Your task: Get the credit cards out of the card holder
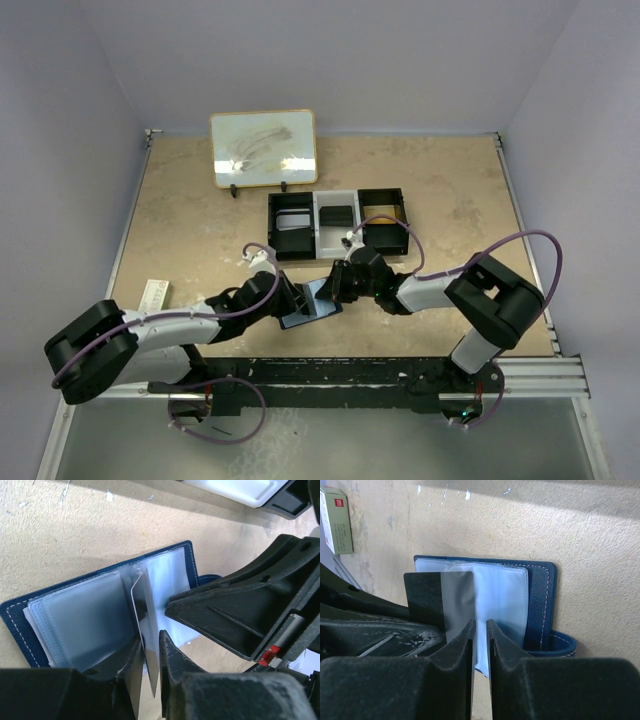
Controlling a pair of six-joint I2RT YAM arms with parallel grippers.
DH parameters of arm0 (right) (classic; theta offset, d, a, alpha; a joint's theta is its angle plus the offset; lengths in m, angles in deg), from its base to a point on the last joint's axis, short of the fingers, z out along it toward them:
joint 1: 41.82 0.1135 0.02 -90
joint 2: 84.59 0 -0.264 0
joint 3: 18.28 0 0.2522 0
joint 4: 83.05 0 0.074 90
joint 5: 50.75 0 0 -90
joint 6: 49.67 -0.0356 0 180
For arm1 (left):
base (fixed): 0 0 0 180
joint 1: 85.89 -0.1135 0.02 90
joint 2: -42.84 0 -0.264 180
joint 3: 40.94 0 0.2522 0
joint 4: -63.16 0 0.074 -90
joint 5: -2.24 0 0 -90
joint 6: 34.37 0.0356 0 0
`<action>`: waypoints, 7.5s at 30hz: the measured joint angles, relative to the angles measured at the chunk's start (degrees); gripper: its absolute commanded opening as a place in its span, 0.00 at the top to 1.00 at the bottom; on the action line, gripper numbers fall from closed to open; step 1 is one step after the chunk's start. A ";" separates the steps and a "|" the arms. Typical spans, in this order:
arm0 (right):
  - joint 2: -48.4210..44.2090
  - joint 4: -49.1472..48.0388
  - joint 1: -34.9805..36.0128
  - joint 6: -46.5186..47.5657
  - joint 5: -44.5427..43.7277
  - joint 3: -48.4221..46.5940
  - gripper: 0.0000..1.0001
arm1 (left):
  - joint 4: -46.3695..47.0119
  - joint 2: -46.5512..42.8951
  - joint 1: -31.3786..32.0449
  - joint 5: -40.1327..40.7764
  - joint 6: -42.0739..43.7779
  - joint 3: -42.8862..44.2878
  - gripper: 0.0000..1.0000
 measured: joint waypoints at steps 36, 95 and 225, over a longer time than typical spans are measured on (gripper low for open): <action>-12.07 -0.33 -2.40 1.99 6.64 4.96 0.46 | -1.20 -10.82 0.00 0.44 1.60 -1.18 1.00; 4.66 -50.97 -7.74 -20.13 19.54 17.64 1.00 | 3.48 -14.12 0.04 -0.37 -0.37 -5.75 0.97; 12.48 20.15 -8.15 103.06 -22.49 -35.45 1.00 | -54.60 -22.69 -16.94 33.33 33.59 32.89 0.27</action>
